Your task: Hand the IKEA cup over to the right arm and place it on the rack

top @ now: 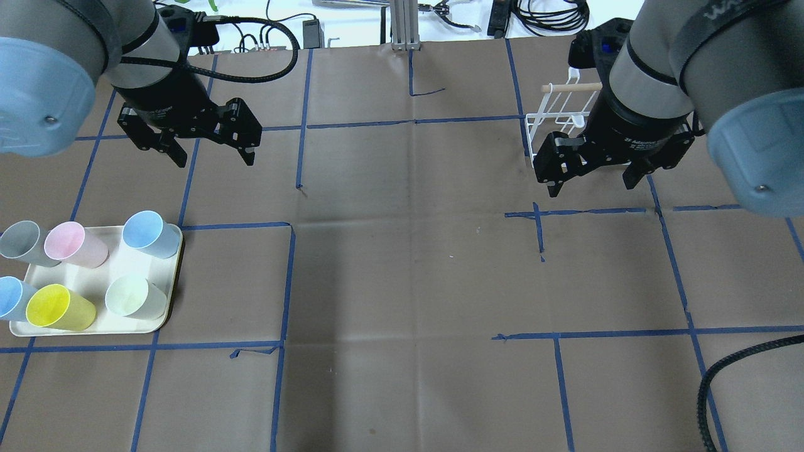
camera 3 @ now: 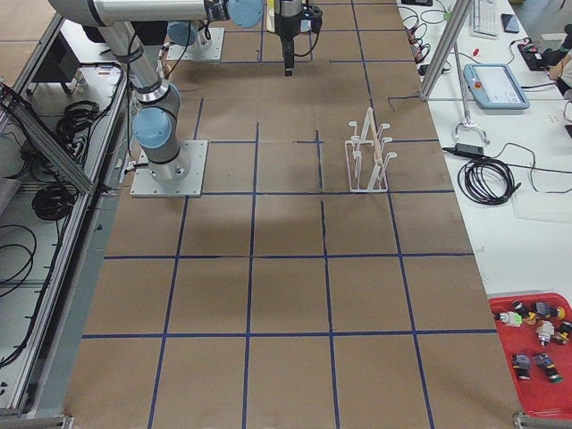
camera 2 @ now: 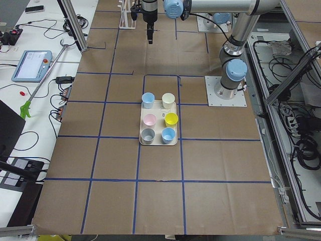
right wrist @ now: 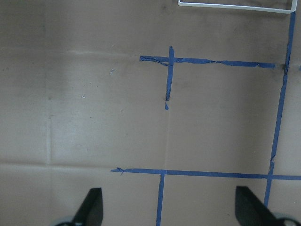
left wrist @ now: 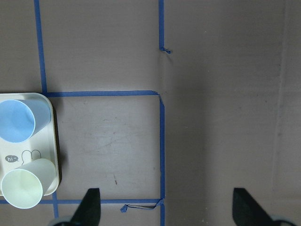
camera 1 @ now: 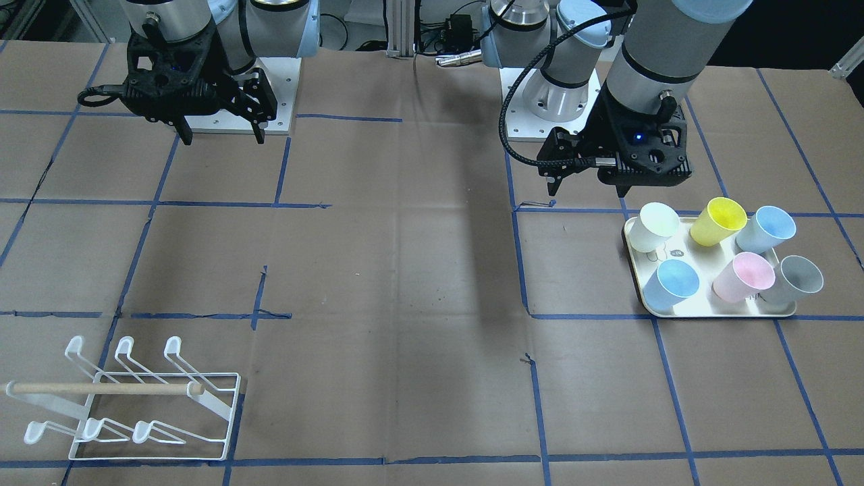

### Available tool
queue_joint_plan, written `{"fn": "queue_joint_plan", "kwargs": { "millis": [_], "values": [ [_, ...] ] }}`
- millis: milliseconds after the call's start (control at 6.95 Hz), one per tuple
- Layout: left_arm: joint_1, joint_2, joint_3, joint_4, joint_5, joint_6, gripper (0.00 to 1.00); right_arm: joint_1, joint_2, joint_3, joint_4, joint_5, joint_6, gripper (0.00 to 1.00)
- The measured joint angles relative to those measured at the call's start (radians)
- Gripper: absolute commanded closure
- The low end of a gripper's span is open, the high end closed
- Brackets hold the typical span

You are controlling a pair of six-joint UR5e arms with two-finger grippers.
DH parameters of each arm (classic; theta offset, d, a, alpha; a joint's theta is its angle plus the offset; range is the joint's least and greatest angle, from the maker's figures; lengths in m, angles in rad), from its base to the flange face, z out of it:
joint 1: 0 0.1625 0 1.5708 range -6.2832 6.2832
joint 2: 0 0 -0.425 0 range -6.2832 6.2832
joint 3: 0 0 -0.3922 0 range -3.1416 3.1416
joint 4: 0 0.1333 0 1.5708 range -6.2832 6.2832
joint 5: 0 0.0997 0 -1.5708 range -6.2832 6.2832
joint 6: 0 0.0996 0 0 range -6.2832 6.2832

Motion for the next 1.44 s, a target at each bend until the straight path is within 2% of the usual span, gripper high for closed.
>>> {"fn": "queue_joint_plan", "kwargs": {
  "millis": [575, 863, 1151, 1438],
  "values": [
    [0.036, 0.023, -0.037, 0.004, 0.001, 0.048, 0.01, 0.000, 0.001, 0.003, -0.003, 0.002, 0.001, 0.00],
    [0.190, 0.043, -0.104, 0.025, -0.002, 0.147, 0.01, 0.000, -0.003, 0.002, -0.003, 0.000, 0.001, 0.00],
    [0.334, 0.042, -0.164, 0.132, -0.002, 0.275, 0.01, 0.000, -0.004, 0.003, -0.004, 0.001, 0.001, 0.00],
    [0.382, 0.009, -0.175, 0.224, 0.000, 0.358, 0.01, 0.000, -0.005, 0.004, -0.004, 0.000, 0.001, 0.00]
  ]
}}
